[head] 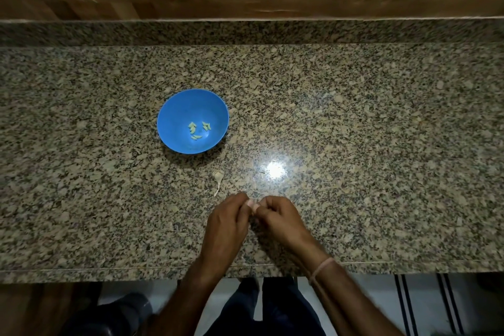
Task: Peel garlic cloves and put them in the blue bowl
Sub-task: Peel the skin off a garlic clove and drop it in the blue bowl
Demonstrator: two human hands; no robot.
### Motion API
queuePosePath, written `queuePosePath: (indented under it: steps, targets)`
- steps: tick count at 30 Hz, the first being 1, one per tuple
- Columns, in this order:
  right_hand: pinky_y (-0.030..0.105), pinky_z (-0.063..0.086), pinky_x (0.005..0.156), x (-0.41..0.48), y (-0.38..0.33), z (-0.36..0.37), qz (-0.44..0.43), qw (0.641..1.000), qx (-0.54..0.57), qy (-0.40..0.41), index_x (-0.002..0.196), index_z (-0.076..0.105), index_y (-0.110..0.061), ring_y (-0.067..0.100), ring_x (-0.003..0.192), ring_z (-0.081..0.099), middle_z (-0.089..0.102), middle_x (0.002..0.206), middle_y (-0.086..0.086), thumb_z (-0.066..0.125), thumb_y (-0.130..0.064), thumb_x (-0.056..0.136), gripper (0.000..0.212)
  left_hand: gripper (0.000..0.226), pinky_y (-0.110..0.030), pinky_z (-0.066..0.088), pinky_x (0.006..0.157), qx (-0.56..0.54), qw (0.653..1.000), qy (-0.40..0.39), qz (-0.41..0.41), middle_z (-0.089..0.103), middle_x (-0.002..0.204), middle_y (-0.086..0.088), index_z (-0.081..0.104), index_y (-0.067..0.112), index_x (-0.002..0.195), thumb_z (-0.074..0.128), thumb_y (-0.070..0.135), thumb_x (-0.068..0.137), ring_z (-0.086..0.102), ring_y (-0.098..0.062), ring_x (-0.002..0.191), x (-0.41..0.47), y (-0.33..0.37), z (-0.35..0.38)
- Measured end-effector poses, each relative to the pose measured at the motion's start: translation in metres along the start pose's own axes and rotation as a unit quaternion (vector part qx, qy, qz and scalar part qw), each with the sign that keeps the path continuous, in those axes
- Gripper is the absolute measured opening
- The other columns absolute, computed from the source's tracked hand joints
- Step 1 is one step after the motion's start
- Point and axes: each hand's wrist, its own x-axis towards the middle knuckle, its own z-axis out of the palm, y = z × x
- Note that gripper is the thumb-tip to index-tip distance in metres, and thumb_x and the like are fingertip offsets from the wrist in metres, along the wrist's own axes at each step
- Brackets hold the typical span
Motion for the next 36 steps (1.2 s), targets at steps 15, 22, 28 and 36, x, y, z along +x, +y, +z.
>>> queuePosePath:
  steps: [15, 22, 28, 36]
  targets:
    - [0.029, 0.038, 0.053, 0.0, -0.002, 0.001, 0.06, 0.996, 0.071, -0.008, 0.067, 0.056, -0.017, 0.011, 0.055, 0.045, 0.052, 0.06, -0.002, 0.064, -0.02, 0.101, 0.035, 0.025, -0.03, 0.043, 0.058, -0.007, 1.0, 0.013, 0.009, 0.061, 0.074, 0.006, 0.064, 0.021, 0.083, 0.058, 0.032, 0.104, 0.058, -0.009, 0.069, 0.005, -0.006, -0.003]
    - [0.021, 0.037, 0.055, 0.003, 0.002, 0.012, -0.05, 0.994, -0.077, 0.063, 0.07, 0.057, -0.02, 0.003, 0.056, 0.043, 0.053, 0.061, -0.011, 0.065, -0.019, 0.099, 0.03, 0.033, -0.024, 0.036, 0.045, -0.351, 0.883, -0.048, -0.309, 0.057, 0.061, -0.003, 0.068, 0.011, 0.076, 0.064, 0.03, 0.102, 0.046, -0.012, 0.05, 0.009, 0.008, -0.009]
    - [0.025, 0.037, 0.051, -0.002, -0.009, 0.011, 0.128, 0.964, 0.231, -0.017, 0.068, 0.057, -0.015, 0.011, 0.053, 0.045, 0.054, 0.061, 0.002, 0.058, -0.006, 0.1, 0.033, 0.015, -0.02, 0.046, 0.06, -0.051, 0.998, 0.037, -0.002, 0.067, 0.077, 0.009, 0.068, 0.019, 0.084, 0.068, 0.022, 0.099, 0.063, -0.008, 0.072, 0.007, 0.001, -0.013]
    - [0.018, 0.035, 0.054, -0.001, 0.0, 0.019, -0.105, 0.983, -0.126, 0.086, 0.077, 0.057, -0.016, 0.002, 0.058, 0.042, 0.053, 0.066, -0.007, 0.06, -0.014, 0.101, 0.025, 0.031, -0.027, 0.037, 0.051, -0.374, 0.878, -0.062, -0.294, 0.059, 0.068, -0.006, 0.068, 0.008, 0.083, 0.061, 0.031, 0.104, 0.05, -0.013, 0.055, 0.005, -0.001, -0.007]
